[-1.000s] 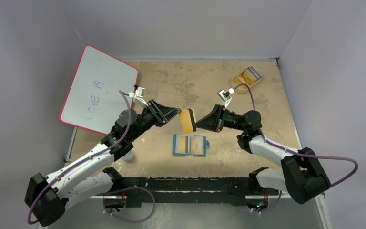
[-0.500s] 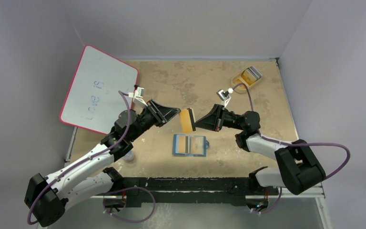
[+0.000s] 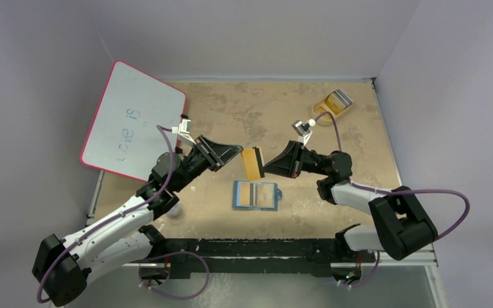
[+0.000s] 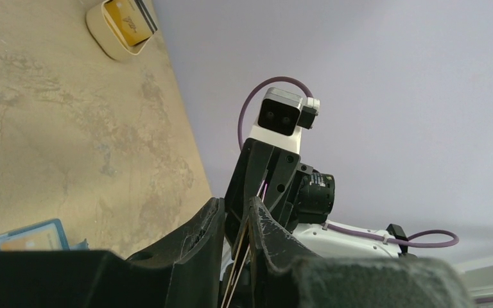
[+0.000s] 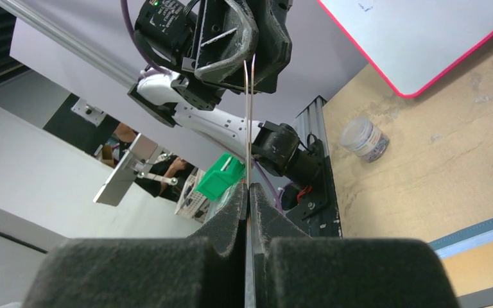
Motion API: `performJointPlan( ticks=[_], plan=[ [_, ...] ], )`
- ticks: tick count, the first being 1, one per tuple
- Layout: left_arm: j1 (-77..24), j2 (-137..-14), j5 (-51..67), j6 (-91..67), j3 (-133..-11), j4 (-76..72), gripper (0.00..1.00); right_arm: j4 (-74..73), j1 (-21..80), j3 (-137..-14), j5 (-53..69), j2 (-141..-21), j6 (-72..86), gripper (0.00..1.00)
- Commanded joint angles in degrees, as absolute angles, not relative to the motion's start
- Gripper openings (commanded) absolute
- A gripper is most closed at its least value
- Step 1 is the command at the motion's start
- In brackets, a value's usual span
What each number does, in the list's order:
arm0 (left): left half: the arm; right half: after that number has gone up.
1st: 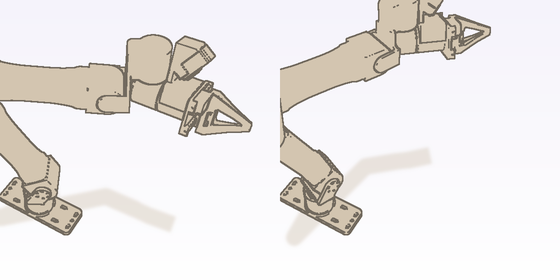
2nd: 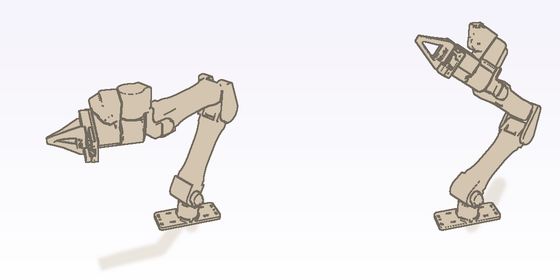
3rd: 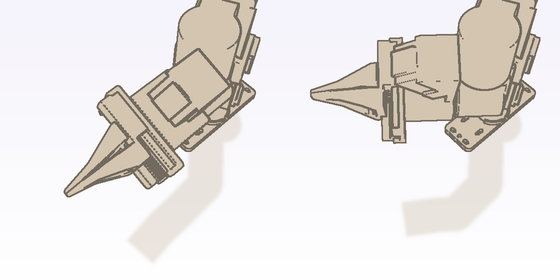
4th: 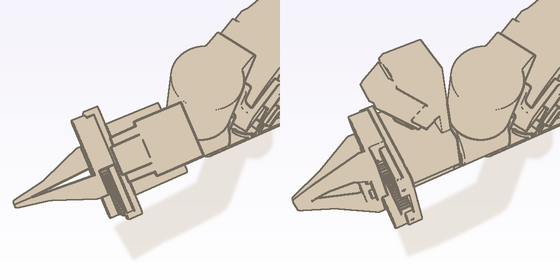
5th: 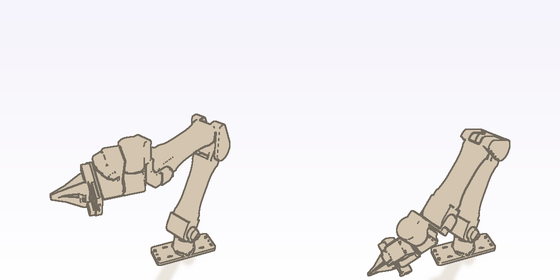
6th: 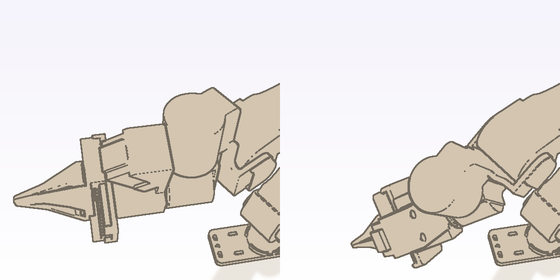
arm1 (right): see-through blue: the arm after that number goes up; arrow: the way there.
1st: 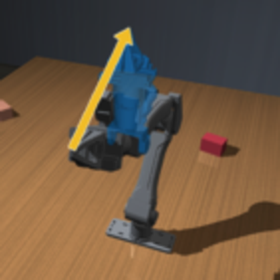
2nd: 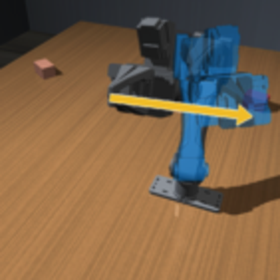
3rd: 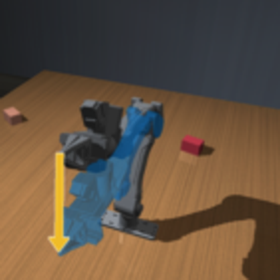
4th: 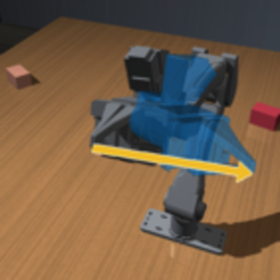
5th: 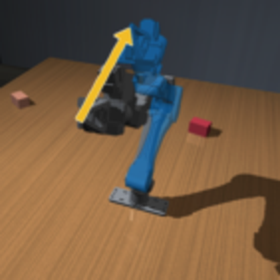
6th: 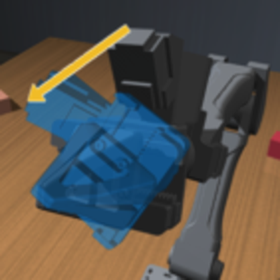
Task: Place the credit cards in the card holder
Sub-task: Pick up the credit card from the center of the board.
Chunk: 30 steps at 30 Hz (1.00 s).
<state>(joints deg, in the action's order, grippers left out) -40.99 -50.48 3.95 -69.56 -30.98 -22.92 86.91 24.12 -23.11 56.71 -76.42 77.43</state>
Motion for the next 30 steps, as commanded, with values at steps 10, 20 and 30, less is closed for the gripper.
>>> performJointPlan(
  ticks=[10,20,30],
  plan=[
    [-41.0,-52.2,6.0,-71.1,-28.5,-28.7,0.17,92.5,24.4,-24.6,54.8,-77.5,78.6,0.00],
    [-41.0,-49.8,3.0,-66.6,-30.6,-20.1,0.00,90.9,24.4,-22.8,55.0,-82.4,76.4,0.04],
    [-40.9,-49.1,-4.5,-60.7,-35.9,-6.7,0.00,93.6,24.5,-20.4,58.5,-85.9,75.9,0.09]
  ],
)
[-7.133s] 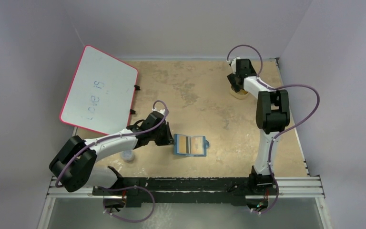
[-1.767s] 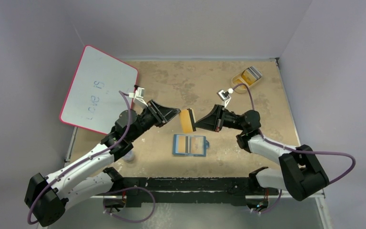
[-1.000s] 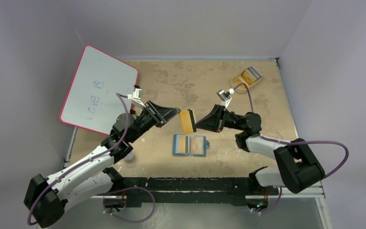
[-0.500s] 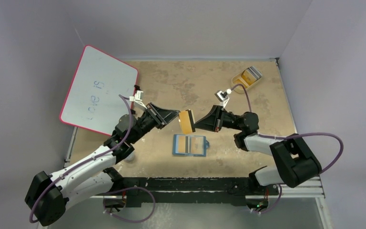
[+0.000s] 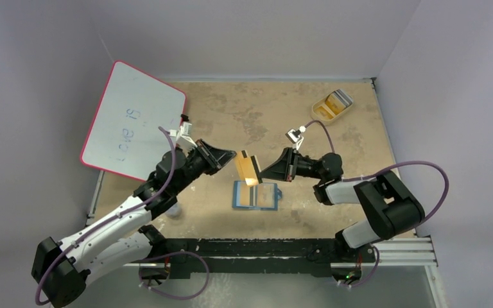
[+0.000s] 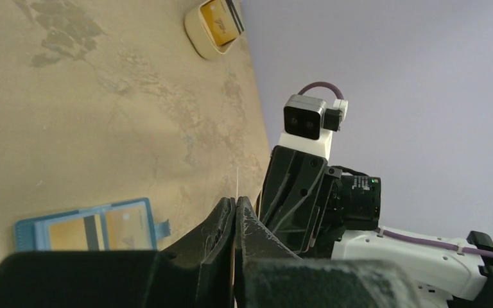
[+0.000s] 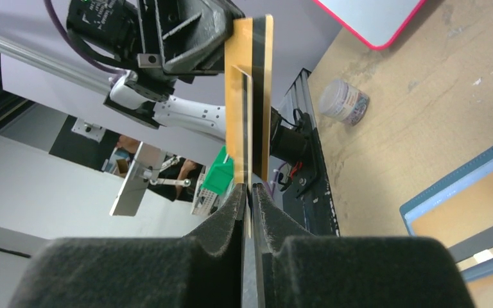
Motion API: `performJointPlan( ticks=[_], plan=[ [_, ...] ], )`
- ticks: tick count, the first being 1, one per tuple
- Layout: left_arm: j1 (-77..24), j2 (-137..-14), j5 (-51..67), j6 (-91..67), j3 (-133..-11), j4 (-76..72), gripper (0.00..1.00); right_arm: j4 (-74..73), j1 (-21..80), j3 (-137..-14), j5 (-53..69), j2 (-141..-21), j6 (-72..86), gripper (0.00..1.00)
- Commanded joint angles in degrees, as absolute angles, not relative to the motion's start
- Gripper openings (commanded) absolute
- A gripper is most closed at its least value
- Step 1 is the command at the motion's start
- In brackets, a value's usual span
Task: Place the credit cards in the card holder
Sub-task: Pick up the credit card from the center of the board.
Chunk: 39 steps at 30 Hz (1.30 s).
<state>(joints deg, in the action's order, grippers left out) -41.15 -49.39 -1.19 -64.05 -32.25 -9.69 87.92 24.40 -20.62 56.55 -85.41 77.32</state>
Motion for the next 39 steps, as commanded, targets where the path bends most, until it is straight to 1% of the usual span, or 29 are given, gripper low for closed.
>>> performJointPlan(
  ticks=[1,3,6,13,17,21,24,27,29,31,32,33,35,37,39],
  plan=[
    [-40.9,-49.5,-4.5,-60.8,-36.0,-6.5,0.00,93.8,24.5,-20.4,58.9,-86.1,75.9,0.09],
    [-40.9,-50.0,-4.5,-61.1,-36.0,-6.6,0.00,94.3,24.5,-20.1,59.4,-86.7,76.3,0.08],
    [-40.9,-50.5,-5.8,-60.4,-37.1,-4.2,0.00,99.4,24.5,-19.2,60.5,-87.8,78.8,0.00],
    [-40.9,-53.1,-9.3,-56.7,-42.6,7.5,0.00,106.8,24.3,-16.5,61.3,-92.3,81.5,0.00],
    [-40.9,-55.1,-8.9,-55.2,-43.9,12.7,0.00,116.2,23.6,-15.4,61.1,-97.3,85.3,0.00],
    [-40.9,-55.9,-8.2,-56.3,-41.3,14.4,0.00,116.1,23.3,-15.2,60.5,-99.2,84.7,0.00],
    [-41.0,-56.2,-7.5,-57.0,-39.9,15.3,0.00,113.0,23.1,-15.7,60.3,-98.7,82.6,0.00],
    [-40.9,-56.4,-6.6,-57.4,-38.8,15.6,0.00,104.6,22.9,-16.6,59.4,-95.6,78.1,0.00],
    [-40.9,-57.4,-6.2,-57.4,-38.5,16.2,0.00,93.9,23.0,-17.3,57.7,-91.3,72.3,0.00],
    [-40.9,-59.2,-4.5,-57.1,-38.1,15.7,0.00,77.7,23.0,-19.0,54.5,-85.0,63.6,0.00],
    [-41.0,-60.2,-2.7,-57.1,-37.8,14.9,0.00,66.8,22.9,-21.0,52.0,-81.4,57.5,0.00],
    [-40.9,-61.4,-1.8,-57.0,-37.6,14.1,0.00,54.4,22.9,-23.1,48.5,-77.9,51.1,0.00],
    [-40.9,-63.6,1.0,-57.0,-37.5,12.4,0.00,35.9,23.1,-27.7,39.0,-71.8,41.3,0.00],
    [-40.9,-65.8,3.2,-57.0,-37.7,10.4,0.00,25.0,23.1,-29.6,34.1,-67.7,37.3,0.00],
    [-41.0,-67.9,5.1,-57.1,-37.6,8.4,0.00,17.6,23.1,-30.9,29.1,-65.2,34.6,0.00]
  ],
)
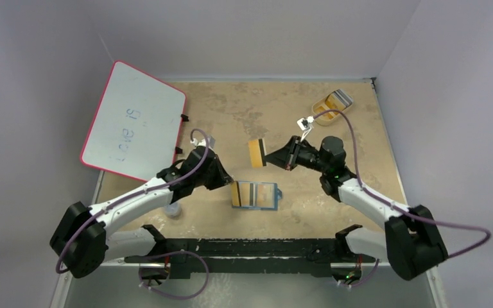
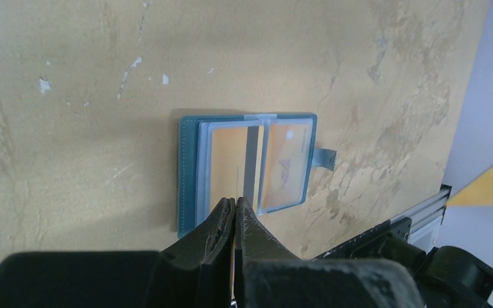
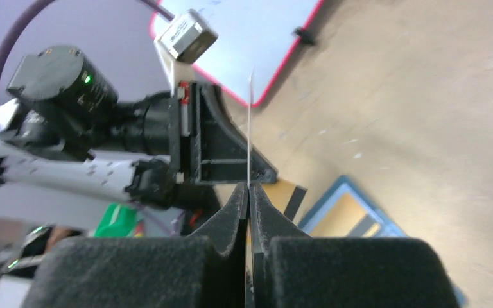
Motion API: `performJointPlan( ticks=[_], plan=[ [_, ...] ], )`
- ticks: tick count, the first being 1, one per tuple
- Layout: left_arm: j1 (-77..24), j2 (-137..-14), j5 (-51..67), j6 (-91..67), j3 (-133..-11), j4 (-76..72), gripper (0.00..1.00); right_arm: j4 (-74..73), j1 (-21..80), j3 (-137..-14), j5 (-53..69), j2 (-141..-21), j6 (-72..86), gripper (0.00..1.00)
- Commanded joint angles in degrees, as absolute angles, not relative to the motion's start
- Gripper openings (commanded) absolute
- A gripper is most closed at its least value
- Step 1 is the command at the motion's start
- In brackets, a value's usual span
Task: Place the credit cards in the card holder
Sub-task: Pick up the credit card from the center of the board, then insert the credit card into the card holder.
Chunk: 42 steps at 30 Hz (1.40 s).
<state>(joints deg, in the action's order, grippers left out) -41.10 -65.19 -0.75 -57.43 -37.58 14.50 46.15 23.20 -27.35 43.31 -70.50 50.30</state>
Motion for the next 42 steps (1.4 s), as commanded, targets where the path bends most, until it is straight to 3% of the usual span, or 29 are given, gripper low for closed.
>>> performJointPlan(
  ticks=[1,17,42],
  plan=[
    [-41.1,-68.8,5.8,-57.2,-37.6,7.4,0.00,15.7,23.1,-31.7,26.3,-64.6,33.5,0.00],
    [-43.2,-85.0,11.6,-54.7,-43.0,-2.3,0.00,10.5,23.2,-27.6,23.0,-65.7,34.4,0.00],
    [-43.2,-91.4,8.6,-51.4,-45.0,-3.3,0.00,10.2,23.3,-24.2,20.5,-69.7,32.6,0.00]
  ],
)
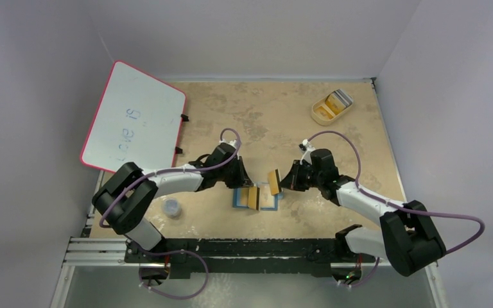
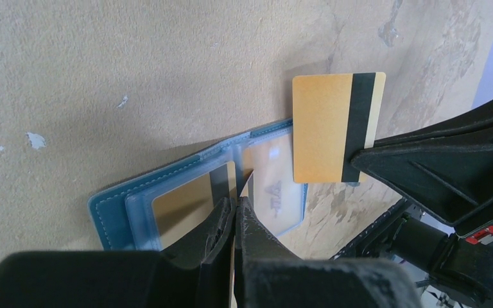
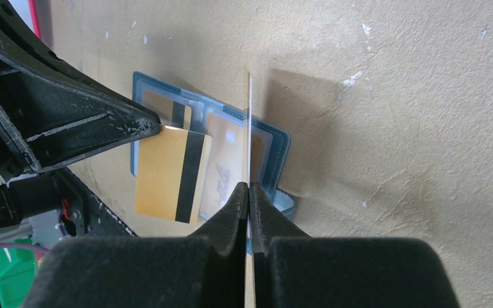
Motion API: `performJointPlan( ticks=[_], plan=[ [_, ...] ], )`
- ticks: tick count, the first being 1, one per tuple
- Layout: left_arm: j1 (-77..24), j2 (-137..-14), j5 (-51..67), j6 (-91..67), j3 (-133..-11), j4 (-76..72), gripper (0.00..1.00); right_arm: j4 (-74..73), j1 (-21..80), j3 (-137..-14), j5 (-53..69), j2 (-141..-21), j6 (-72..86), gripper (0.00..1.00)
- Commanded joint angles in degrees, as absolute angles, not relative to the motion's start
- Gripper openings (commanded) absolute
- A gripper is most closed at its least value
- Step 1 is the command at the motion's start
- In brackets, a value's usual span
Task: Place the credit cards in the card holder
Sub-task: Insert the credit card into the card holder.
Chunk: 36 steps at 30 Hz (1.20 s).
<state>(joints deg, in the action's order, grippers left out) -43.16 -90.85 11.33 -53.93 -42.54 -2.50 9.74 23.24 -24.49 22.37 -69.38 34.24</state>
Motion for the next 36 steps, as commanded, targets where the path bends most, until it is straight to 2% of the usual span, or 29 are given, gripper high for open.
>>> performJointPlan(
  ticks=[1,8,15,27,36],
  plan=[
    [-43.2,-91.5,8.0,-51.1,-45.2,-3.0,0.00,10.2,23.3,-24.0,20.4,-69.8,32.6,0.00],
    [-43.2,-92.9,3.2,-50.0,-46.6,-1.1,0.00,9.8,23.3,-23.7,19.4,-69.2,32.8,0.00],
    [-43.7,-95.2,6.2,-50.7,-46.0,-5.8,0.00,6.7,23.3,-24.7,18.0,-66.3,34.0,0.00],
    [-46.1,-95.8,3.7,-49.5,-45.2,-5.4,0.00,-5.6,23.3,-26.0,13.9,-56.6,34.0,0.00],
    [-47.9,-96.4,3.1,-47.9,-46.7,-4.5,0.00,-7.6,24.7,-25.5,12.0,-56.1,35.5,0.00]
  ],
)
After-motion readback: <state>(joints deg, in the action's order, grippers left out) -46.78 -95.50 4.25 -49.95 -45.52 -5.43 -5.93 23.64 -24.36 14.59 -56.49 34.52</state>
